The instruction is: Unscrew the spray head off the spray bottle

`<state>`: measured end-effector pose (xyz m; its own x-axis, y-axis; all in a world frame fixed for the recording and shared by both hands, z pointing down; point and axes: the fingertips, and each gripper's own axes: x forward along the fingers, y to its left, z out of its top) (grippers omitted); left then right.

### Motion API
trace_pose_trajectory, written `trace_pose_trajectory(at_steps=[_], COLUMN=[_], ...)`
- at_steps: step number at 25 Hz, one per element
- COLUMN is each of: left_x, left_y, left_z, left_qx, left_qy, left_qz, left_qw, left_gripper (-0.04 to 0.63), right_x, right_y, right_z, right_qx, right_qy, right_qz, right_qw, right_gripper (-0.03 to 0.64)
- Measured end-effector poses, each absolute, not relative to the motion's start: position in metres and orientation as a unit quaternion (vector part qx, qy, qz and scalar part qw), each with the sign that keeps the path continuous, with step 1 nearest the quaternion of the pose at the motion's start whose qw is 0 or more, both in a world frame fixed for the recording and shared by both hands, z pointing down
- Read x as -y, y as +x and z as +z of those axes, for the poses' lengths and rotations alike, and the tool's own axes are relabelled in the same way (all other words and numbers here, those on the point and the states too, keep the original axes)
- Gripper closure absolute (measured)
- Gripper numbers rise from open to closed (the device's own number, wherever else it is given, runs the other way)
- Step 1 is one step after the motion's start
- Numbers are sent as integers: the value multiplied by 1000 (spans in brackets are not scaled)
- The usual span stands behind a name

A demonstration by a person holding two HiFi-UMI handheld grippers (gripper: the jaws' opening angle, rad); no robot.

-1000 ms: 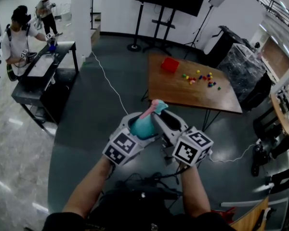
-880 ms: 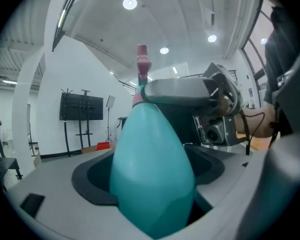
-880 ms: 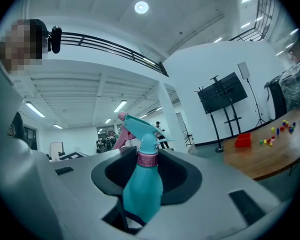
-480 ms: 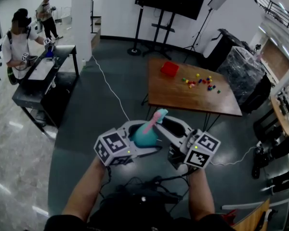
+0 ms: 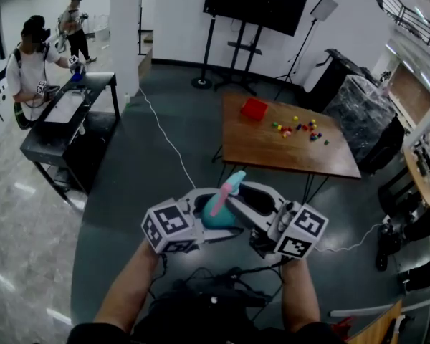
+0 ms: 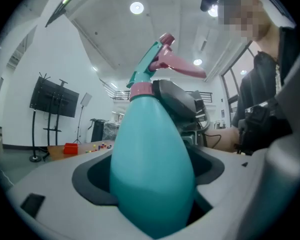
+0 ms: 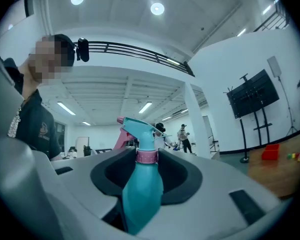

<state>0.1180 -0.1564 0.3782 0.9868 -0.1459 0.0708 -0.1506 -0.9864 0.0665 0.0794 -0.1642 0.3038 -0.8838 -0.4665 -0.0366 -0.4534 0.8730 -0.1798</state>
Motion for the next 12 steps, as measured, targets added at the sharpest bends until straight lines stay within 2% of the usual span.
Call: trace_pose_trajectory(at_steps=[4,12], left_x=[179,200], left_y=[107,104], left_z=[378,389], left_qx=[146,235], left_qy=[988,970], left_qz=[26,59], left_qw=[39,28], left_gripper=[173,173], right_x=[175,185], right_y=[79,82], right_z=[305,311], right_qx=[-951,-930], right_qy=[-296,-358], right_qz=[-77,-79], right_qw=[36,37], right_gripper=[442,442])
